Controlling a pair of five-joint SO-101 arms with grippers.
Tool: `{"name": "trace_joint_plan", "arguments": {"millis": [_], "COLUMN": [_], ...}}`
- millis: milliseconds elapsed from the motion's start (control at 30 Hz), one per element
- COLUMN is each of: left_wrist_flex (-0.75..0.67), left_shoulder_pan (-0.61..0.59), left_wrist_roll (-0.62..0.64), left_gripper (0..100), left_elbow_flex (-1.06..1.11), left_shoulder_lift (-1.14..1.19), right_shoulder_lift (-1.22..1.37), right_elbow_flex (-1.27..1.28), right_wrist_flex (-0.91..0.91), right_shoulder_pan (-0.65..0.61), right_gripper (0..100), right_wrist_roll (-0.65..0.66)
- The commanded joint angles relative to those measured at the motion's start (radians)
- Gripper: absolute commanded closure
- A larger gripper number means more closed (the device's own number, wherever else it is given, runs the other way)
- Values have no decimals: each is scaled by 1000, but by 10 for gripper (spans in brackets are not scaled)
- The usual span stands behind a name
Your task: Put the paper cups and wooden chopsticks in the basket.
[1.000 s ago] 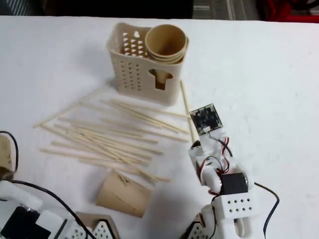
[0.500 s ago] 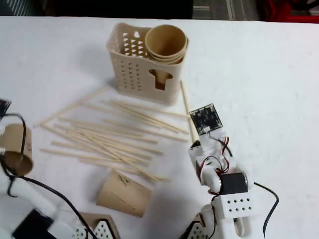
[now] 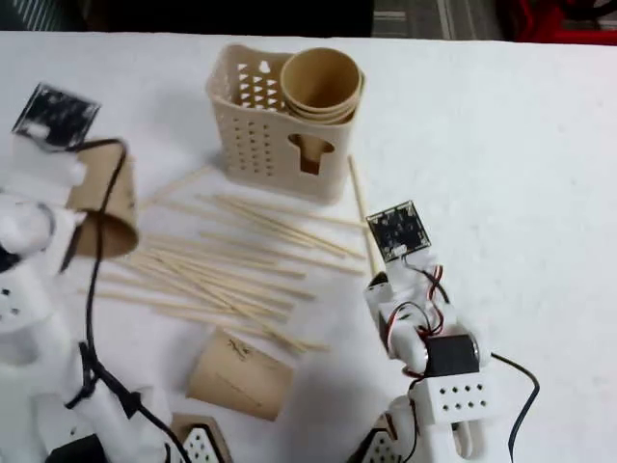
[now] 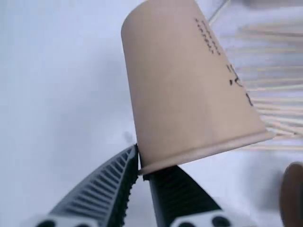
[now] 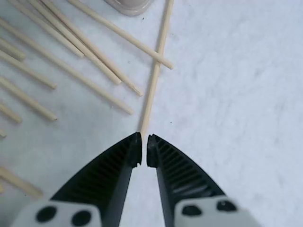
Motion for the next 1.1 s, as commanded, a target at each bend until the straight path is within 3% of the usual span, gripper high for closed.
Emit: {"name": "trace_joint_plan", "arguments": {"millis": [0, 267, 633, 967, 1067], "left_wrist_flex": [9, 3, 20, 18, 18], "left_shoulder_pan": [157, 420, 628, 690, 688], "left_wrist_roll": [118, 304, 373, 385, 387], "left_gripper": [979, 979, 979, 976, 908], "left_elbow_flex": [-120, -298, -730, -882, -882], "left_shoulder_lift": [-35, 81, 467, 656, 656], "right_shoulder_lift": [-8, -8, -8, -8, -8], "right_elbow_flex": [-6, -6, -6, -6, -6], "right_wrist_flex": [-12, -12, -12, -12, -12], "right_shoulder_pan": [1, 1, 1, 1, 1], "right_gripper": [957, 957, 957, 957, 957], "right_wrist_roll": [-3, -3, -3, -3, -3]}}
